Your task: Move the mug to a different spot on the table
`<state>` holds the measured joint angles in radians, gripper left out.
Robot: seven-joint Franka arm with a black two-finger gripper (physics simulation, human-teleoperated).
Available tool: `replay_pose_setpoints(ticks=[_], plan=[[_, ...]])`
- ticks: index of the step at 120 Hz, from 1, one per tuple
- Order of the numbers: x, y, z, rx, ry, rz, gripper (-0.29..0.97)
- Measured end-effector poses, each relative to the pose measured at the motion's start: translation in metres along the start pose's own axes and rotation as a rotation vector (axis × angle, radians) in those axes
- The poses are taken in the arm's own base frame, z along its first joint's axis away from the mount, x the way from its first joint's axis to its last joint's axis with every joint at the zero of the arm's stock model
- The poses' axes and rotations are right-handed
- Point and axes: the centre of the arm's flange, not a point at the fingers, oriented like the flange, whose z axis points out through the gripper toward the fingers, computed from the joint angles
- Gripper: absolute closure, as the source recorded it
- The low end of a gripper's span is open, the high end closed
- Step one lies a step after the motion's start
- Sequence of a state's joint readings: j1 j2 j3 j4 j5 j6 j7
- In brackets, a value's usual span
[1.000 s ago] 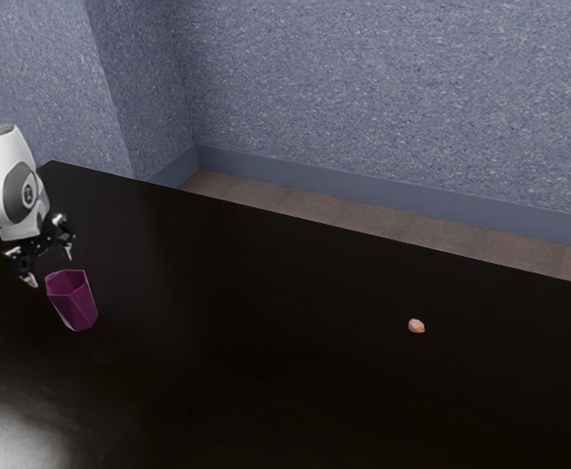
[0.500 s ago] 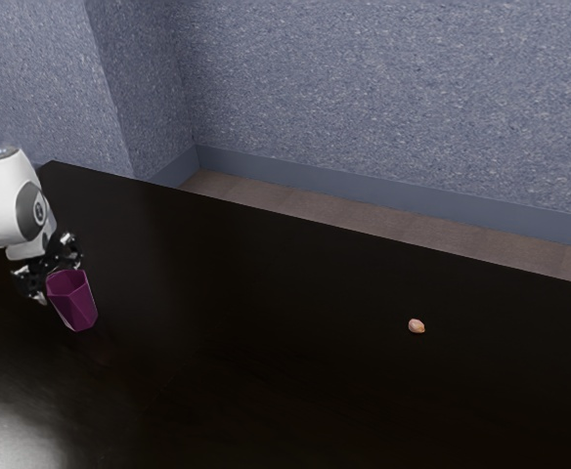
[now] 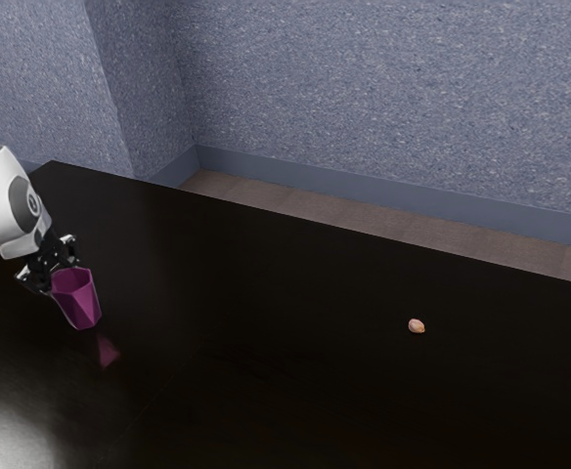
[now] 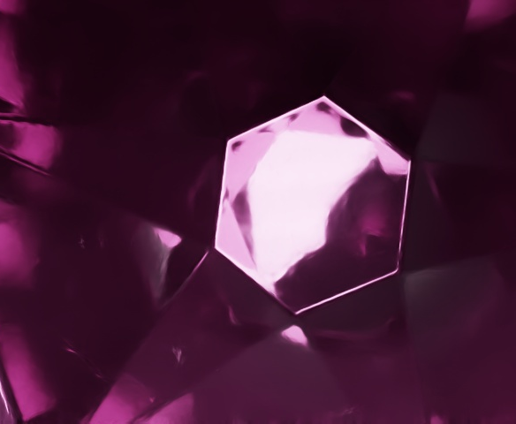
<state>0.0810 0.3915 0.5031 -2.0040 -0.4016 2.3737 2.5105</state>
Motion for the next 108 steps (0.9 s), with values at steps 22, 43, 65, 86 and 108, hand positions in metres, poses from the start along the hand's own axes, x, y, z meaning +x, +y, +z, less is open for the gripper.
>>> replay_pose_setpoints(ticks=[22,43,65,86,108], plan=[[0.001,0.001,0.001,0.005,0.022,0.035,0.47],[0.002,0.001,0.000,0.011,0.028,0.070,0.57],[0.003,-0.004,-0.015,0.042,0.031,0.099,0.64],[0.002,-0.008,-0.031,0.076,0.064,0.098,0.68],[0.004,-0.006,-0.033,0.093,0.174,0.057,0.72]])
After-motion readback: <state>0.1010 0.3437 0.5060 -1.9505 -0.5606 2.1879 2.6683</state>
